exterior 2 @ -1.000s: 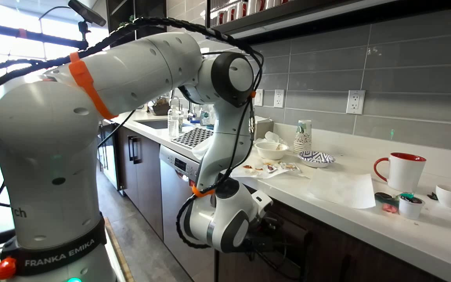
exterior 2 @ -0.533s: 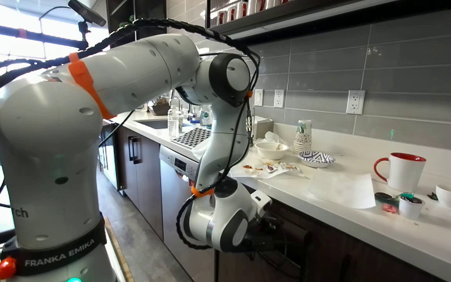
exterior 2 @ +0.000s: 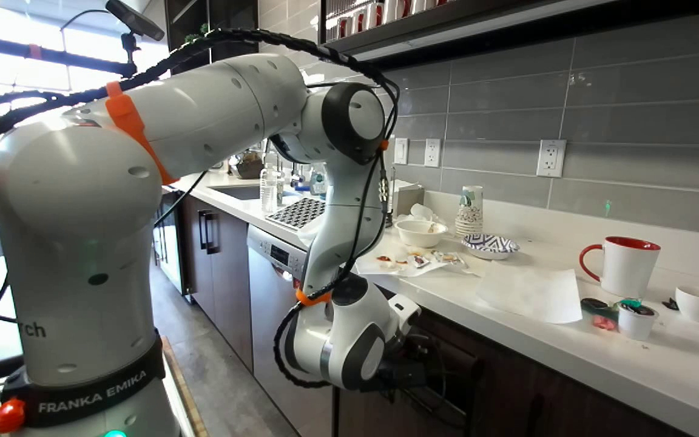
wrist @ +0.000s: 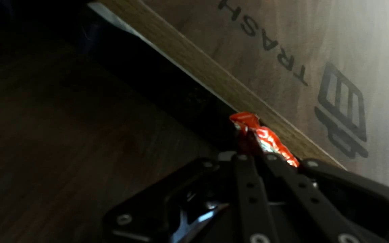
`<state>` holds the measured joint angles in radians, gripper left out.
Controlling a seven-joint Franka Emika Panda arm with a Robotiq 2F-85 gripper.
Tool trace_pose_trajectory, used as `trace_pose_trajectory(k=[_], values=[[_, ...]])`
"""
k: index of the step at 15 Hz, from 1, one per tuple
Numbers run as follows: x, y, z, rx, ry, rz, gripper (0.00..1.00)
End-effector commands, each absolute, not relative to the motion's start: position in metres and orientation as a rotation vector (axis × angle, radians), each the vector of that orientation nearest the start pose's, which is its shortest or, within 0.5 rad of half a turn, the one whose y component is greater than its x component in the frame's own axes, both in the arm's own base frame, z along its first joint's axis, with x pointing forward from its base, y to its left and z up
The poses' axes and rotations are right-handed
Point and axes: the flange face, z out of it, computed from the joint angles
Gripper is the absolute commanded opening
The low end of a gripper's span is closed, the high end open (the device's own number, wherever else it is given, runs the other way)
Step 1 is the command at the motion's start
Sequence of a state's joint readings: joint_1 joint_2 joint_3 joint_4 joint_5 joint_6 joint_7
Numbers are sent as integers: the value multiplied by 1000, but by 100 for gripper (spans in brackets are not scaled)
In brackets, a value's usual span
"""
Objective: Put the tomato sachet inside the bin
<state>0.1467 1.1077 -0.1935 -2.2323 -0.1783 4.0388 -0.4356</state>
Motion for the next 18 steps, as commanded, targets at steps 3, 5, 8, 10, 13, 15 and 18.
trace_pose_trajectory(k=[3, 5, 8, 10, 13, 15, 18], values=[[494, -4, 21, -2934, -1089, -1311, 0], [495, -6, 24, -2952, -1026, -1359, 0], [495, -4, 25, -2970, -985, -1372, 0], [495, -3, 25, -2980, -943, -1392, 0], [496, -2, 24, -2991, -919, -1409, 0], [498, -1, 22, -2996, -943, -1394, 0], [499, -2, 22, -2999, -958, -1384, 0]])
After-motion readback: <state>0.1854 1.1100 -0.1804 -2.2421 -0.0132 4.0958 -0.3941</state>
